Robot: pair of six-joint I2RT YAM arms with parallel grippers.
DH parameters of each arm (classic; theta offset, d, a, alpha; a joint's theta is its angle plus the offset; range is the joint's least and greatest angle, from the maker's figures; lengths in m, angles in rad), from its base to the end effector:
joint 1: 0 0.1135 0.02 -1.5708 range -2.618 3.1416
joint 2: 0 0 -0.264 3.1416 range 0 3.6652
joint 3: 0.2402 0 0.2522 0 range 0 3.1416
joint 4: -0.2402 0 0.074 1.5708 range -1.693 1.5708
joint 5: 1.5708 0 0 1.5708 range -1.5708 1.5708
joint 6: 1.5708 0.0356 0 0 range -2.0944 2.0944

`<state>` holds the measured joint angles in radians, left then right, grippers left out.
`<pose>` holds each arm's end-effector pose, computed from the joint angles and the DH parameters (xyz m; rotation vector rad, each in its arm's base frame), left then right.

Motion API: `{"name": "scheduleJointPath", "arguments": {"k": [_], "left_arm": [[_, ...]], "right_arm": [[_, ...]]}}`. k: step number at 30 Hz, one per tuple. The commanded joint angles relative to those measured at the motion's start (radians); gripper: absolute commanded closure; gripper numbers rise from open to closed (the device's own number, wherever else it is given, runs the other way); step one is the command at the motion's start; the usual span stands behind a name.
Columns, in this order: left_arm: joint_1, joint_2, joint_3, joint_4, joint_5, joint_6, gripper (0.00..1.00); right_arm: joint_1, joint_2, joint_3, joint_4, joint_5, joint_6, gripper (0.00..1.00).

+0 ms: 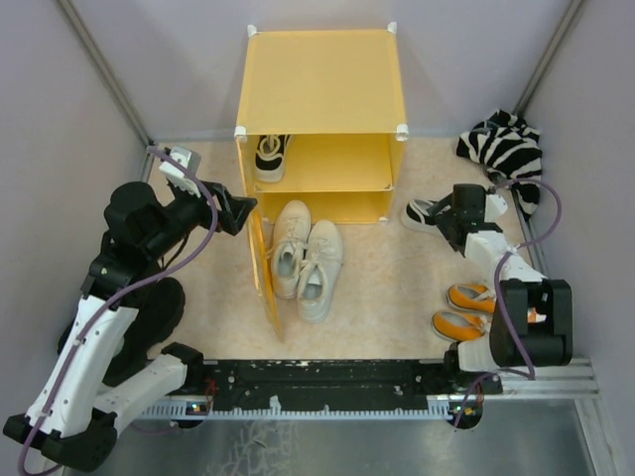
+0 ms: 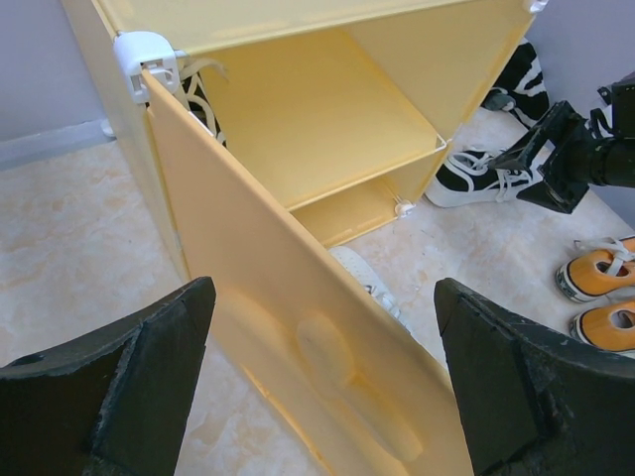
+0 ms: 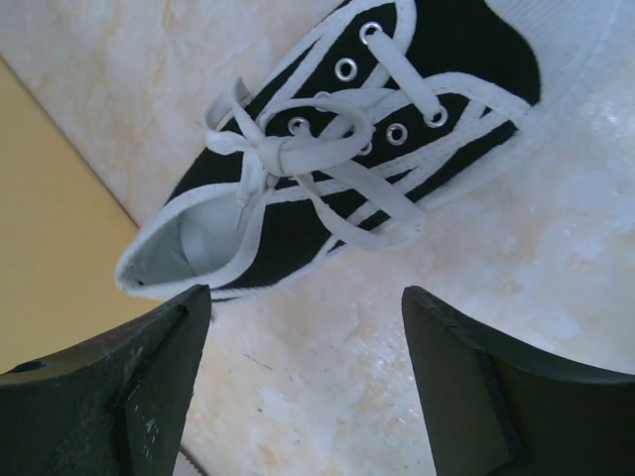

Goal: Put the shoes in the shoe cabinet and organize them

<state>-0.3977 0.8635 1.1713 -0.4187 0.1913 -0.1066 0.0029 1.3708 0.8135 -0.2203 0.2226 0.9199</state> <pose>0.1560 -0.0729 0.4335 0.3915 1.6630 -0.5382 0.2847 -0.0070 0.2173 1.1293 2.0415 0.2013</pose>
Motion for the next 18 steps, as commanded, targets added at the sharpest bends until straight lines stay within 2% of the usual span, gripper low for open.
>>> {"name": "scheduleJointPath", "arguments": {"k": [1, 8, 14, 18], "left_arm": [[-0.004, 0.001, -0.007, 0.026, -0.003, 0.017, 0.03], [-0.003, 0.015, -0.011, 0.023, -0.015, 0.03, 0.03], [-0.004, 0.025, -0.015, 0.024, -0.022, 0.031, 0.02], [-0.003, 0.029, -0.012, 0.023, -0.021, 0.031, 0.02]], "right_arm": [[0.0, 0.037, 0.047, 0.166, -0.028, 0.073, 0.23], [0.0, 0.127, 0.06, 0.187, -0.032, 0.088, 0.27], [0.0, 0.129, 0.0, 0.211, 0.007, 0.117, 0.28], [0.0, 0.17, 0.033, 0.206, 0.02, 0.091, 0.28]]}}
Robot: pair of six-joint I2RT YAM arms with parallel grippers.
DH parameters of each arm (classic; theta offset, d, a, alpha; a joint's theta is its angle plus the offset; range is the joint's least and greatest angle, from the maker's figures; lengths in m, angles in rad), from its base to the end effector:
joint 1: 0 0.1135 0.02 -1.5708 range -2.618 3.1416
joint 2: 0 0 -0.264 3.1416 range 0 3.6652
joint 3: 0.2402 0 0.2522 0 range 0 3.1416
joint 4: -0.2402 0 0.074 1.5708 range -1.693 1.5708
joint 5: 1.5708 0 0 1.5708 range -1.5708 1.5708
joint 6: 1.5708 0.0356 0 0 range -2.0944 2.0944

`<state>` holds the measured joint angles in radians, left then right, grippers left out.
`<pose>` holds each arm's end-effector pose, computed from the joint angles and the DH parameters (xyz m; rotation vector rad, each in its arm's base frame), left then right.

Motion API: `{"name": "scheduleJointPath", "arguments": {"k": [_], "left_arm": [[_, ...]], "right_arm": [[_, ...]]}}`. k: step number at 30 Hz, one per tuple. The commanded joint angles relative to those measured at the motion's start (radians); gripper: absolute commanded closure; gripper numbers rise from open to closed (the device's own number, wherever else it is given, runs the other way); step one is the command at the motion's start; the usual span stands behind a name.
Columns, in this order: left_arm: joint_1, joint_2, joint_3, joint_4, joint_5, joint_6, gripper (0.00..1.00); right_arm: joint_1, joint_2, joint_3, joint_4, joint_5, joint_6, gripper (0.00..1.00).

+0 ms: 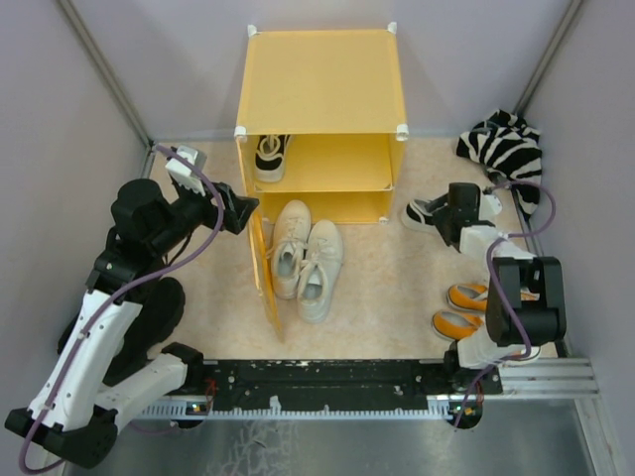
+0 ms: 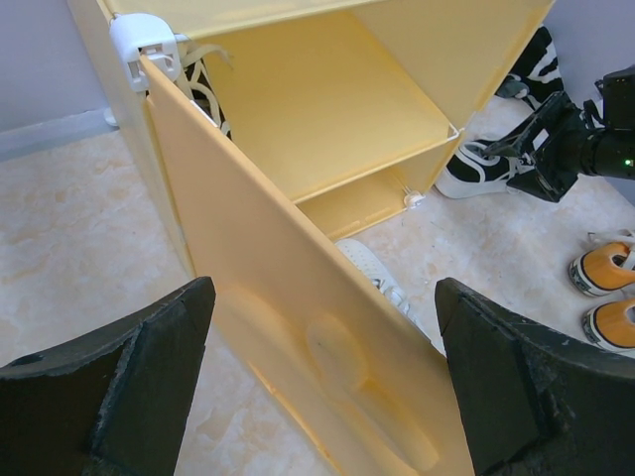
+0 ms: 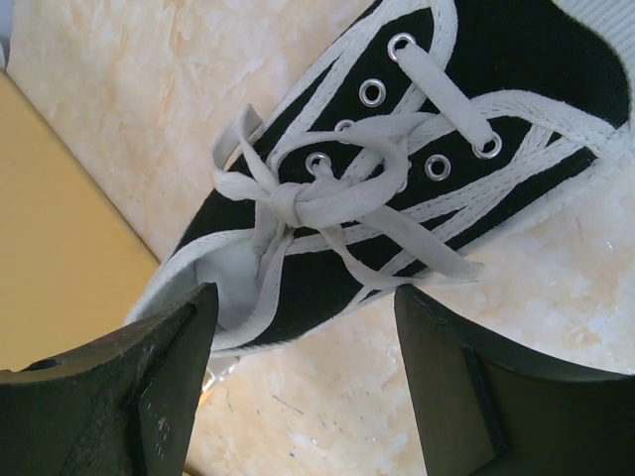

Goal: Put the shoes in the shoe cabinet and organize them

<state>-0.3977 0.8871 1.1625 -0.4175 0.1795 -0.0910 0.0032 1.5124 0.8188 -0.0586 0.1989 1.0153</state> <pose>0.1640 -0.0758 0.4271 0.3983 1.6916 -0.5147 0.3108 -0.0060 0.1922 1.2124 1.9805 0.2885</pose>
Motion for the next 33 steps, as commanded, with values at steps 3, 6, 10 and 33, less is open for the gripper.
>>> {"name": "scheduleJointPath", "arguments": {"k": [3, 6, 10, 33], "left_arm": [[-0.004, 0.002, 0.003, 0.015, -0.015, 0.016, 0.02], [-0.003, -0.007, 0.004, 0.007, -0.028, 0.02, 0.02], [-0.004, -0.014, 0.003, -0.003, -0.034, 0.024, 0.02], [-0.003, -0.057, 0.0, 0.011, -0.026, 0.017, 0.02]], "right_arm": [[0.0, 0.069, 0.047, 0.041, 0.064, -0.026, 0.28], [0.0, 0.107, 0.063, 0.035, 0.08, -0.051, 0.28], [0.0, 0.131, 0.057, 0.051, 0.061, -0.062, 0.34], [0.136, -0.708, -0.026, -0.478, 0.086, -0.391, 1.0]]}}
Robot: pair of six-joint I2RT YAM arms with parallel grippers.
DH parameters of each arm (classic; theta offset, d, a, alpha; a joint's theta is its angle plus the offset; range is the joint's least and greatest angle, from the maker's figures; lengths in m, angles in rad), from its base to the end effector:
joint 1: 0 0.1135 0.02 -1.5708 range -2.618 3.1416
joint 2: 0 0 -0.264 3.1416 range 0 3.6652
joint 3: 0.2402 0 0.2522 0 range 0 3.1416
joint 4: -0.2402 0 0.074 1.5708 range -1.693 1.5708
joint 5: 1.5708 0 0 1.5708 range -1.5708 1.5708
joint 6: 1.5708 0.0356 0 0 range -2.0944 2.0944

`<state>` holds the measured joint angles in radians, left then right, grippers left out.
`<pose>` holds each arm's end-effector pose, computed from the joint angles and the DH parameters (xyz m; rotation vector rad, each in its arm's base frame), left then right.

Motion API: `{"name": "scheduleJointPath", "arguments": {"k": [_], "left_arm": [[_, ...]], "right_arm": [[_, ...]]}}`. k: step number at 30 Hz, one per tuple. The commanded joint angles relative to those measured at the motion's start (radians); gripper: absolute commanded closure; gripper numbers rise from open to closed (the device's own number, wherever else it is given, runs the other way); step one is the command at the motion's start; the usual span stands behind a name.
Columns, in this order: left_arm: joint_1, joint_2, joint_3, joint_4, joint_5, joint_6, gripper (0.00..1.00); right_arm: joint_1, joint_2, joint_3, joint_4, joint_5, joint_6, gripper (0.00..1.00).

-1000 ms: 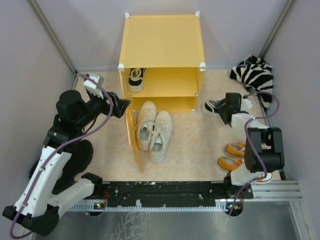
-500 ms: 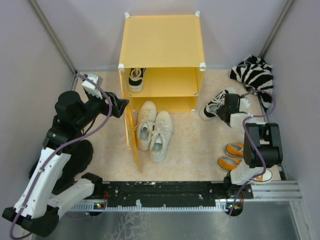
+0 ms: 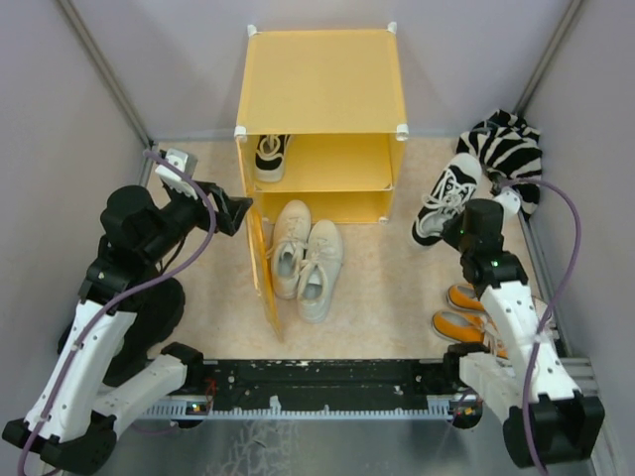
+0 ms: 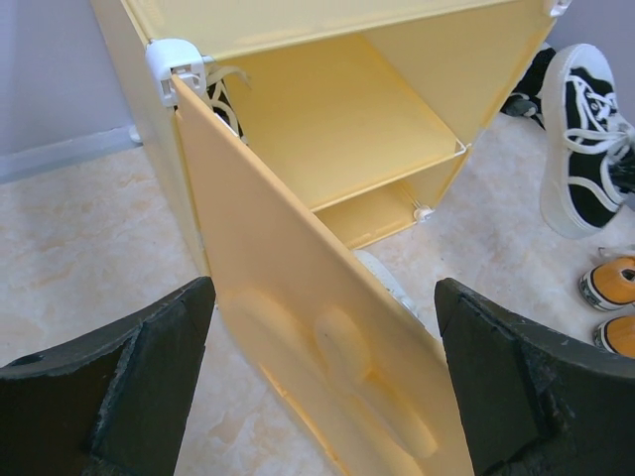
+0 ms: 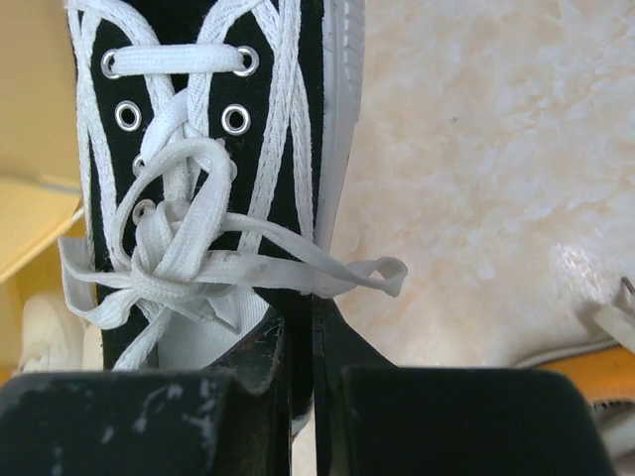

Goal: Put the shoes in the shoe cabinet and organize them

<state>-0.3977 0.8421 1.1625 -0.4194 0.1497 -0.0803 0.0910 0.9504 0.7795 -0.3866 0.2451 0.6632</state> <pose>0.1514 -0.0694 0.4338 0.3799 1.6485 -0.4848 0.2101 0.0105 0.2883 0.7341 1.9841 0.1896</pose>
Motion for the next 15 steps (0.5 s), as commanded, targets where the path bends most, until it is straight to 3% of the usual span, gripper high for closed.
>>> {"name": "scheduleJointPath", "arguments": {"k": [1, 8, 15], "left_arm": [[-0.004, -0.011, 0.0, 0.014, 0.006, 0.005, 0.02], [-0.004, -0.01, -0.001, 0.019, -0.002, 0.0, 0.02], [-0.004, -0.022, -0.012, 0.015, -0.011, -0.007, 0.02]], "right_arm": [[0.062, -0.179, 0.011, -0.182, 0.015, -0.038, 1.0], [0.13, -0.308, 0.008, -0.401, -0.151, -0.016, 1.0], [0.153, -0.28, 0.109, -0.519, -0.32, -0.122, 1.0]]}}
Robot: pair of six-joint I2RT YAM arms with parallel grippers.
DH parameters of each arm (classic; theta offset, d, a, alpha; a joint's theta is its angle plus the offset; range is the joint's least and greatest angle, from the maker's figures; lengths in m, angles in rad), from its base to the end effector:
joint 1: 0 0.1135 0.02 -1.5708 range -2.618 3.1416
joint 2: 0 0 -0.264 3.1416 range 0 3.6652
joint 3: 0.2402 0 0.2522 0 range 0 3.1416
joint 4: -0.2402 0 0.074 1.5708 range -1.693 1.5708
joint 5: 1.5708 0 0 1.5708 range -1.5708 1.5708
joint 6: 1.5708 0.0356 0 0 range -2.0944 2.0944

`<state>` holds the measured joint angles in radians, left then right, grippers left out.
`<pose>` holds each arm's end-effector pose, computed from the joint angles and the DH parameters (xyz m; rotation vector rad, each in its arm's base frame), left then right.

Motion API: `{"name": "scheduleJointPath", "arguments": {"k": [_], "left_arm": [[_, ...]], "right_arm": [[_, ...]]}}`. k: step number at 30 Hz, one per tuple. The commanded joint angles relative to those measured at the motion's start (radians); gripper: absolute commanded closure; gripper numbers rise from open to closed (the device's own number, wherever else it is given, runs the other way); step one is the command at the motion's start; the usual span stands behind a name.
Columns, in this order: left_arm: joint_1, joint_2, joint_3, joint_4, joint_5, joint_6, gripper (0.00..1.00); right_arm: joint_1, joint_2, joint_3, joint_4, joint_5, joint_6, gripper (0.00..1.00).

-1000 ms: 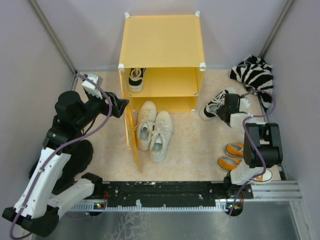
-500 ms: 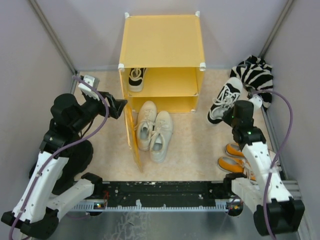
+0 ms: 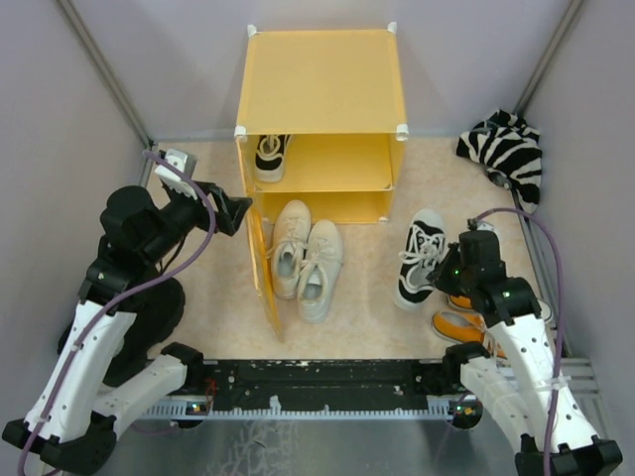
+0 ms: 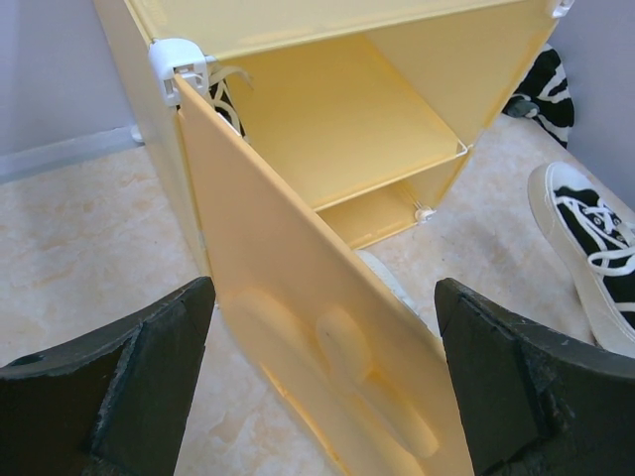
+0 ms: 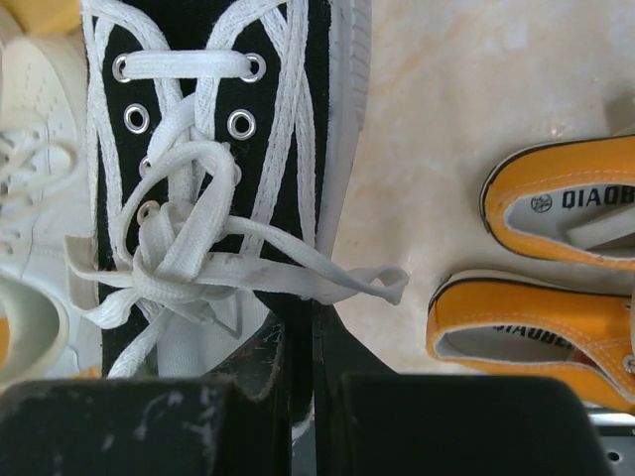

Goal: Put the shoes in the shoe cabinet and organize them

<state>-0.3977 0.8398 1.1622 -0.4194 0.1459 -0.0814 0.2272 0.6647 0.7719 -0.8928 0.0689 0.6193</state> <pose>0.1508 -0.0690 0.4340 0.3759 1.6472 -0.4826 0.1241 0.0262 0.2847 0.4966 2.3262 0.3298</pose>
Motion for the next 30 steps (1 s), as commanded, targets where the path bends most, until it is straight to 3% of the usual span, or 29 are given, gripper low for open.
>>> {"name": "scheduleJointPath", "arguments": {"k": [1, 4, 9, 12, 21, 30], "left_arm": [[-0.004, -0.021, -0.014, 0.015, -0.011, -0.008, 0.02], [-0.003, -0.026, -0.015, 0.013, -0.014, -0.012, 0.02], [-0.004, -0.033, 0.003, -0.001, -0.022, -0.009, 0.02], [-0.004, -0.043, 0.005, -0.015, -0.026, -0.006, 0.02], [-0.003, -0.082, 0.035, -0.076, -0.046, 0.008, 0.02], [-0.004, -0.094, 0.06, -0.092, -0.019, 0.004, 0.02]], "right_arm": [[0.025, 0.015, 0.128, -0.005, -0.175, -0.09, 1.0], [0.09, 0.061, 0.181, 0.029, -0.21, -0.1, 1.0], [0.399, 0.227, 0.304, 0.093, -0.004, -0.07, 1.0], [0.495, 0.326, 0.34, 0.234, 0.028, -0.054, 1.0], [0.508, 0.545, 0.477, 0.584, 0.185, -0.084, 1.0], [0.496, 0.849, 0.714, 0.793, 0.302, -0.058, 1.0]]}}
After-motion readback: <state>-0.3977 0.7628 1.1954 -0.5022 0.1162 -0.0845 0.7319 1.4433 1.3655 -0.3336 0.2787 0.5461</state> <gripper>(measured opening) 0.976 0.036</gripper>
